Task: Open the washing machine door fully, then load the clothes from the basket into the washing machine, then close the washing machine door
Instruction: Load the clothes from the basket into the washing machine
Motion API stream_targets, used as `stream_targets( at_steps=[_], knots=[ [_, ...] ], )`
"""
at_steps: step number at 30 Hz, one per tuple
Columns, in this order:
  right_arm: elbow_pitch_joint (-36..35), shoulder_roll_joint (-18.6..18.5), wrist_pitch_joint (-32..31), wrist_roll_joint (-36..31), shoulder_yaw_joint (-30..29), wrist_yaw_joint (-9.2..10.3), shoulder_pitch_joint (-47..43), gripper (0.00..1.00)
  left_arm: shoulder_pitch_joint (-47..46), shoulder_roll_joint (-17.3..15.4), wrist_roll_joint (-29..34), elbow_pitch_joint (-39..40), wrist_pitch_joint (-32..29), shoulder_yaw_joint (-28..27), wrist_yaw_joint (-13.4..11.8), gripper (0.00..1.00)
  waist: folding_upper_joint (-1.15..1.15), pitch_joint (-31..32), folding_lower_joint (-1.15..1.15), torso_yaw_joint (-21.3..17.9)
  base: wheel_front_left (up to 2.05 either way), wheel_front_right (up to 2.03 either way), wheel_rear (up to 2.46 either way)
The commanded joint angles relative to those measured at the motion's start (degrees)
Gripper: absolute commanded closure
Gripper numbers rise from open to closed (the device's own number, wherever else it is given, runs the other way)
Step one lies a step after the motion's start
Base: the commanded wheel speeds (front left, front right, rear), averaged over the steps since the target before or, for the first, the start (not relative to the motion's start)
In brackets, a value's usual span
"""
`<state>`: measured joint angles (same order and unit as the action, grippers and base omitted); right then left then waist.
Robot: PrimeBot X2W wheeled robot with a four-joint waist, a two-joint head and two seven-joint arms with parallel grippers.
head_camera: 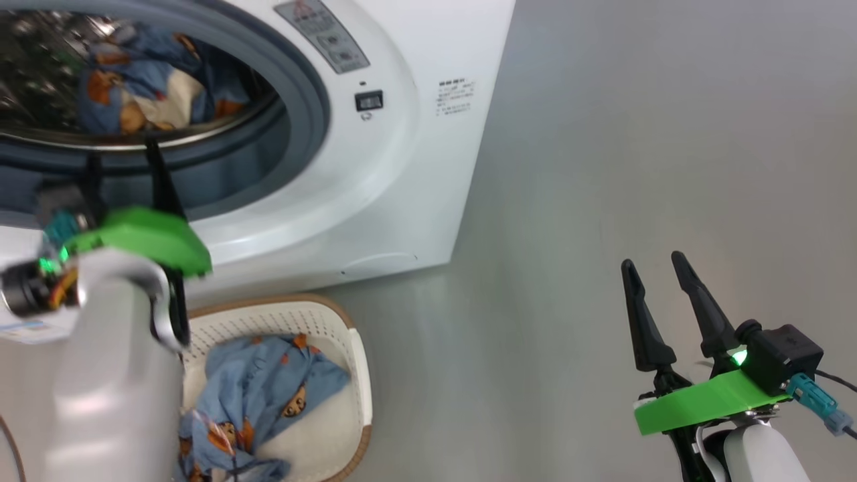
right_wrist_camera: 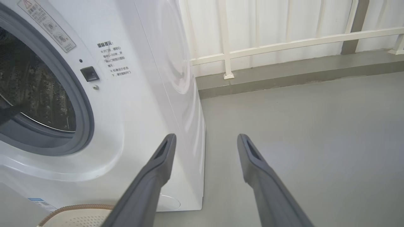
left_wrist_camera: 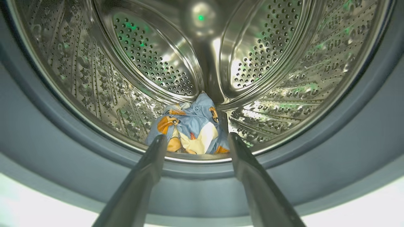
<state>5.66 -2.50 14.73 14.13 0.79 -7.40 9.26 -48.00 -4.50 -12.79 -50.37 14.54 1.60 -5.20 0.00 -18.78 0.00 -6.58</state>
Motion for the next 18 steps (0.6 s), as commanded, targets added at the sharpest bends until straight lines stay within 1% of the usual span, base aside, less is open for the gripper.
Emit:
stream_targets(
  at_steps=[1, 3, 4, 13, 18],
  knots=[
    [-1.05, -0.38, 0.27, -0.49, 1.03, -0.09, -1.38, 0.00, 3.45, -1.49, -0.14, 3.11, 0.45, -1.58, 0.64, 0.00, 0.00, 2.83, 0.00, 1.23, 0.00, 0.00, 0.00],
    [-0.90, -0.38, 0.27, -0.78, 1.36, -0.09, -2.12, 0.00, 8.27, -0.92, -0.14, 6.12, 0.45, -2.06, 1.16, 0.00, 0.00, 4.87, 0.00, 1.47, 0.00, 0.00, 0.00],
    [-0.90, -0.38, 0.27, -0.78, 1.36, -0.09, -2.12, 0.00, 8.27, -0.92, -0.14, 6.12, 0.45, -2.06, 1.16, 0.00, 0.00, 4.87, 0.00, 1.47, 0.00, 0.00, 0.00],
    [-0.56, -0.38, 0.27, -2.33, 1.37, -0.09, -4.86, 0.00, 21.83, 0.88, 0.53, 14.84, 0.46, -0.51, 2.78, 0.00, 0.00, 10.04, 0.00, 3.17, 0.00, 0.00, 0.00],
    [-0.67, -0.40, 0.27, -2.85, 1.25, -0.09, -5.91, 0.00, 28.46, 1.32, 0.36, 19.67, 0.46, 0.48, 2.38, 0.00, 0.00, 12.06, 0.00, 4.06, 0.00, 0.00, 0.00]
  ],
)
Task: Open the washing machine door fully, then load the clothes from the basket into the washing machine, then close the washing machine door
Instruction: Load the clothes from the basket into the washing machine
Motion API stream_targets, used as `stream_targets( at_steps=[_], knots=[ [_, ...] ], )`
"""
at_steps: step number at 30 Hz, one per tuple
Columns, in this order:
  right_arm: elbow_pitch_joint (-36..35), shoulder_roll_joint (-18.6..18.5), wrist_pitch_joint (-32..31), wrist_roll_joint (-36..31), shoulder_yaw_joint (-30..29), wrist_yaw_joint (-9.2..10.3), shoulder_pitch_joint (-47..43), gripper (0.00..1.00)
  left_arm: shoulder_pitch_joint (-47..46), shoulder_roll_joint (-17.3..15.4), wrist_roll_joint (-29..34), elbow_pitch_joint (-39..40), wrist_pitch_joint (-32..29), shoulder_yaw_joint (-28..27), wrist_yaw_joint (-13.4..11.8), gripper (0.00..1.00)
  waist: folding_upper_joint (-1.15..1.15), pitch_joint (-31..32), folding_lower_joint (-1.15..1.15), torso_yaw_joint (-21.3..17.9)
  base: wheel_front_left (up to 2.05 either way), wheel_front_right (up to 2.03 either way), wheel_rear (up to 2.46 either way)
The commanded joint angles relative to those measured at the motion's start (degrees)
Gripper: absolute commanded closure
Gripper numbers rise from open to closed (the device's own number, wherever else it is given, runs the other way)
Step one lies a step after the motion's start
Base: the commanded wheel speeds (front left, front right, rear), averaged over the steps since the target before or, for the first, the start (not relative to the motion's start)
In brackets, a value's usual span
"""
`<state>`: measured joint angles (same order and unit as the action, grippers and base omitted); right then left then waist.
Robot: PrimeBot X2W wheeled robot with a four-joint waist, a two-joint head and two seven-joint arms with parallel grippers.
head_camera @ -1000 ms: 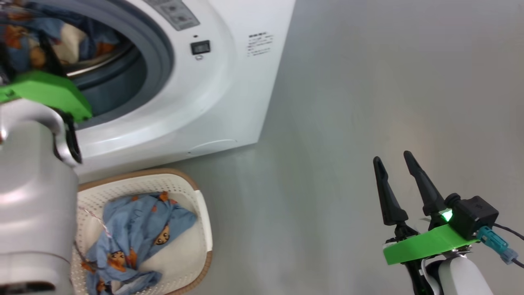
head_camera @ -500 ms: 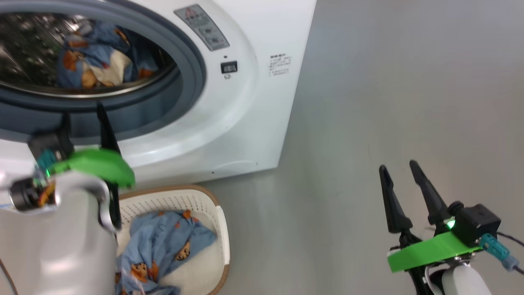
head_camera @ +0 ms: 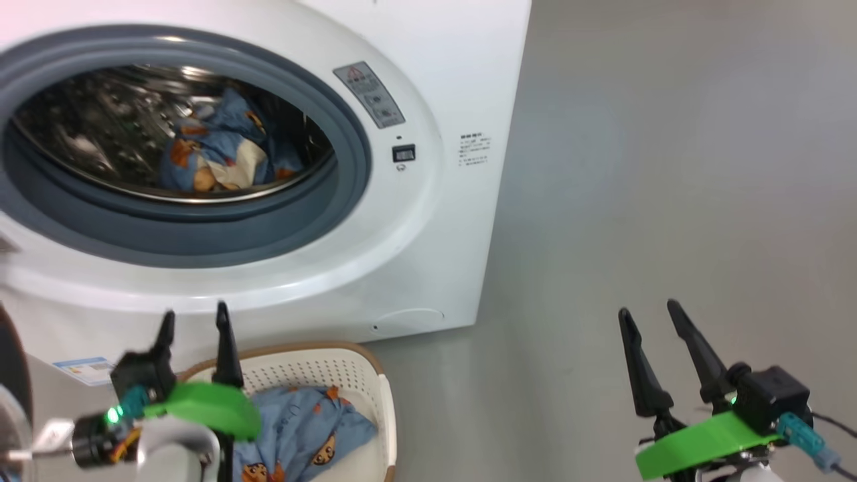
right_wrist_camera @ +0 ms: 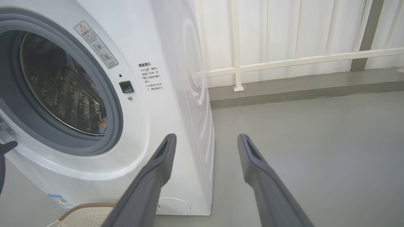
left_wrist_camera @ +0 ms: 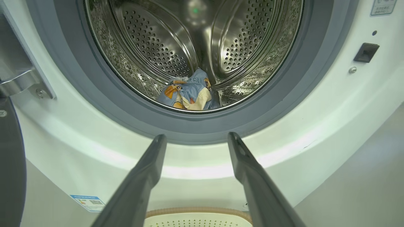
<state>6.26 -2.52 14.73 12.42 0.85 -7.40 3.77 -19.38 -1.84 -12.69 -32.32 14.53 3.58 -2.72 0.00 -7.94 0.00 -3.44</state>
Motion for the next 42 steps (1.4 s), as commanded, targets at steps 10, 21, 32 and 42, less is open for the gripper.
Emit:
stream_targets(
  at_steps=[10, 21, 32, 42],
  knots=[
    [-0.98, -1.08, 0.27, -0.99, 1.23, -0.09, -3.21, 0.00, 11.23, -1.09, -0.27, 10.36, 0.47, 0.36, -1.83, 0.00, 0.00, 6.02, 0.00, 3.49, 0.00, 0.00, 0.00],
    [-0.79, -1.96, 0.27, -0.56, 2.18, -0.09, -4.88, 0.00, 19.18, -1.05, -0.49, 18.48, 0.47, 1.65, -3.98, 0.00, 0.00, 8.63, 0.00, 5.49, 0.00, 0.00, 0.00],
    [-0.78, -1.95, 0.27, -0.36, 2.36, -0.09, -5.27, 0.00, 23.31, -1.12, -0.58, 23.01, 0.47, 1.84, -4.97, 0.00, 0.00, 9.54, 0.00, 6.16, 0.00, 0.00, 0.00],
    [-0.57, -1.90, 0.27, -0.10, 2.26, -0.09, -6.07, 0.00, 25.78, -1.28, -1.14, 25.41, 0.35, 1.33, -6.08, 0.00, 0.00, 10.90, 0.00, 6.12, 0.00, 0.00, 0.00]
  ],
)
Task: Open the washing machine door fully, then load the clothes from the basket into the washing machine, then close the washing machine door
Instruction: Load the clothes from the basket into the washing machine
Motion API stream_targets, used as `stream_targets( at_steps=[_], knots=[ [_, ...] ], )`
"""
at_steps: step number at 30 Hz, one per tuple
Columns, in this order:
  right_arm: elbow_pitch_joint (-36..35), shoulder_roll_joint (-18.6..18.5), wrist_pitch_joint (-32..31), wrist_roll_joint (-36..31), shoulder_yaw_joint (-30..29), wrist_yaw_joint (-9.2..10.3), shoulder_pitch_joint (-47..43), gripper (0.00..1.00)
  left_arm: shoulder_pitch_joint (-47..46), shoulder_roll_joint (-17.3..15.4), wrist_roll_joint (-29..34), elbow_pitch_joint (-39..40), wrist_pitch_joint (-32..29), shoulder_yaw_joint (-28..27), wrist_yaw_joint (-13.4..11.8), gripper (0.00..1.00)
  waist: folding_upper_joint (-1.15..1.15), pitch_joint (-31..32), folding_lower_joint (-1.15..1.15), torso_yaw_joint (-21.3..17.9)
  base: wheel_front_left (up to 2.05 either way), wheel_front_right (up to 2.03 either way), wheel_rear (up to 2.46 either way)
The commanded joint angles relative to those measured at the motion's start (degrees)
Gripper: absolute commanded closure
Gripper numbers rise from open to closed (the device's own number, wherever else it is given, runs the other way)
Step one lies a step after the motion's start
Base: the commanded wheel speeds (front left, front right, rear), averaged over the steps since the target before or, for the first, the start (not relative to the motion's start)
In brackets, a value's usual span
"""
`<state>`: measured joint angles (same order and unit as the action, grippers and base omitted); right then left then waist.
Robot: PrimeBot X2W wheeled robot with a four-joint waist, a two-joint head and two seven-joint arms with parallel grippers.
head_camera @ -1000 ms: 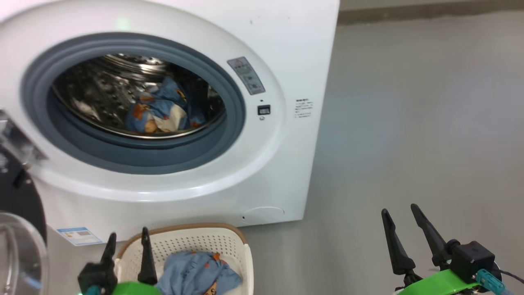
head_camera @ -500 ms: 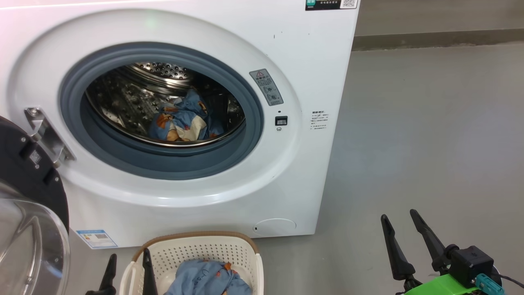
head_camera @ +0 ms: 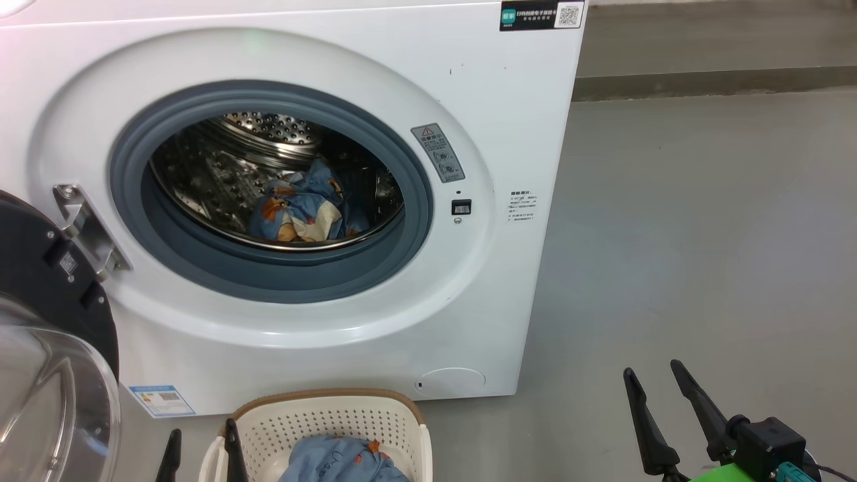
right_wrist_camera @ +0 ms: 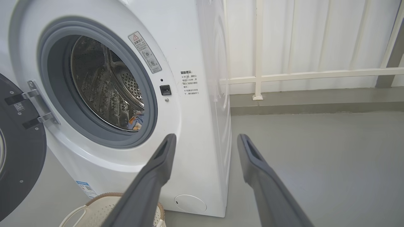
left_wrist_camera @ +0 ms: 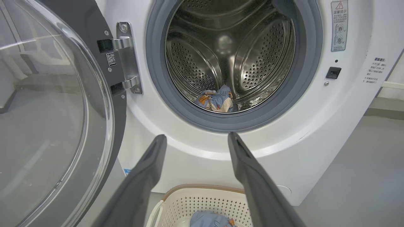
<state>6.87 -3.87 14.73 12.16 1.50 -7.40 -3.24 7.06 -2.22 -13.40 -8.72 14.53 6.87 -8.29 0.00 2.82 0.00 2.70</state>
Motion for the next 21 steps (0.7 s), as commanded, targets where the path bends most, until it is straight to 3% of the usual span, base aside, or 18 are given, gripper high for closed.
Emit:
stream_targets(
  at_steps=[1, 21],
  knots=[
    [-1.14, -0.60, 0.27, 0.18, 1.51, -0.09, 0.82, 0.00, -0.50, -0.91, -0.50, 2.02, 0.30, -1.96, -0.59, 0.00, 0.00, 0.26, 0.00, -0.05, 0.00, 0.00, 0.00],
    [0.95, -0.57, 0.27, -0.21, -0.18, -0.09, -0.65, 0.00, 1.10, -1.63, -1.41, 5.59, -0.94, -1.74, -1.57, 0.00, 0.00, -0.06, 0.00, -0.02, 0.00, 0.00, 0.00]
  ],
)
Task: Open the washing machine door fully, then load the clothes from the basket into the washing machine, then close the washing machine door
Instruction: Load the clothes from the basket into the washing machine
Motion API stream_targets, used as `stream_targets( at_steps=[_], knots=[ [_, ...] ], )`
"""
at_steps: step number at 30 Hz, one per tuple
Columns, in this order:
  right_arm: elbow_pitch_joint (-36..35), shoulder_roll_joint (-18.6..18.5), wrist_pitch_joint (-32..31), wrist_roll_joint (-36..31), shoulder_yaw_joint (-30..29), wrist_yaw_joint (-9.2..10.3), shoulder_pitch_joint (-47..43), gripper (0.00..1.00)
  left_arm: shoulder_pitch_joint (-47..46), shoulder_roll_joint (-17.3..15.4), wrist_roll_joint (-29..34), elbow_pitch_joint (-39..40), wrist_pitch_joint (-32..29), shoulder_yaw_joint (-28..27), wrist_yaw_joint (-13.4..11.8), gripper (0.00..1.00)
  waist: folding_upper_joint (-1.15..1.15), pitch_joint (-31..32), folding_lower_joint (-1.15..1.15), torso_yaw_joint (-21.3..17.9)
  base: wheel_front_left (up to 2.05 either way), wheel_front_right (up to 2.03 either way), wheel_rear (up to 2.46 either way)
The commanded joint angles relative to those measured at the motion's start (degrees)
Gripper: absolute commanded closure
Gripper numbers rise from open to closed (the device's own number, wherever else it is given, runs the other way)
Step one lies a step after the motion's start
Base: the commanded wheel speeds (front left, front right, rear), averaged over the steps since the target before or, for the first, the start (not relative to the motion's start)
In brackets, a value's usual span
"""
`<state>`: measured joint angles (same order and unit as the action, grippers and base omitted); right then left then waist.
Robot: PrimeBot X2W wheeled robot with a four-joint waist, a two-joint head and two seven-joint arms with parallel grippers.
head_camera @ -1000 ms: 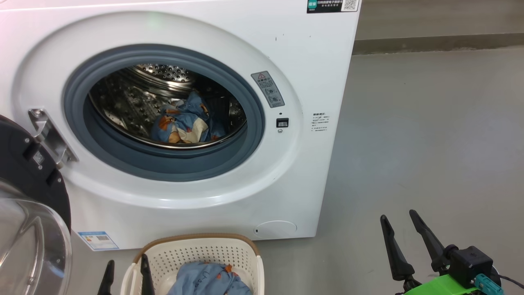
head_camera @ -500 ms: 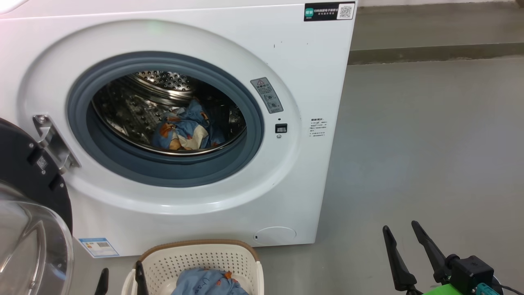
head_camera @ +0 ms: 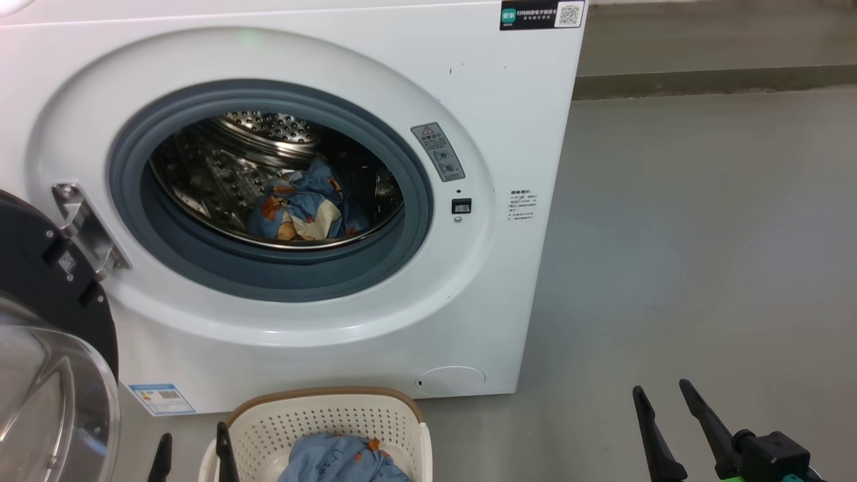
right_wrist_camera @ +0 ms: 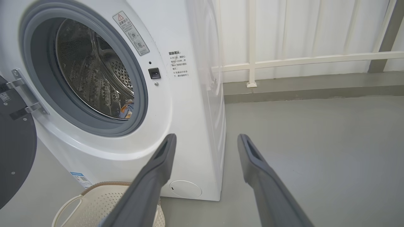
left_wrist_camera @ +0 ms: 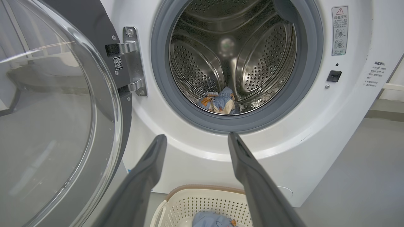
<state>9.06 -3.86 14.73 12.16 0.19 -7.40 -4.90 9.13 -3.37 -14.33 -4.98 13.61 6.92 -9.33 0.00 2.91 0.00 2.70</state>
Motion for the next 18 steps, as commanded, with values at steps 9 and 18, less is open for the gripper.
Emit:
stream_targets(
  at_steps=[9, 18],
  knots=[
    [-1.49, -0.21, 0.27, -0.37, 0.84, -0.09, 1.57, 0.00, -1.33, -0.86, -0.64, 2.45, -0.42, -1.33, -0.62, 0.00, 0.00, -1.39, 0.00, -0.16, 0.00, 0.00, 0.00],
    [-2.26, 0.34, 0.27, -0.55, 0.76, -0.09, 3.70, 0.00, -3.15, -1.53, -0.71, 2.04, -2.98, 0.15, 0.15, 0.00, 0.00, -4.66, 0.00, -2.27, 0.00, 0.00, 0.00]
  ],
)
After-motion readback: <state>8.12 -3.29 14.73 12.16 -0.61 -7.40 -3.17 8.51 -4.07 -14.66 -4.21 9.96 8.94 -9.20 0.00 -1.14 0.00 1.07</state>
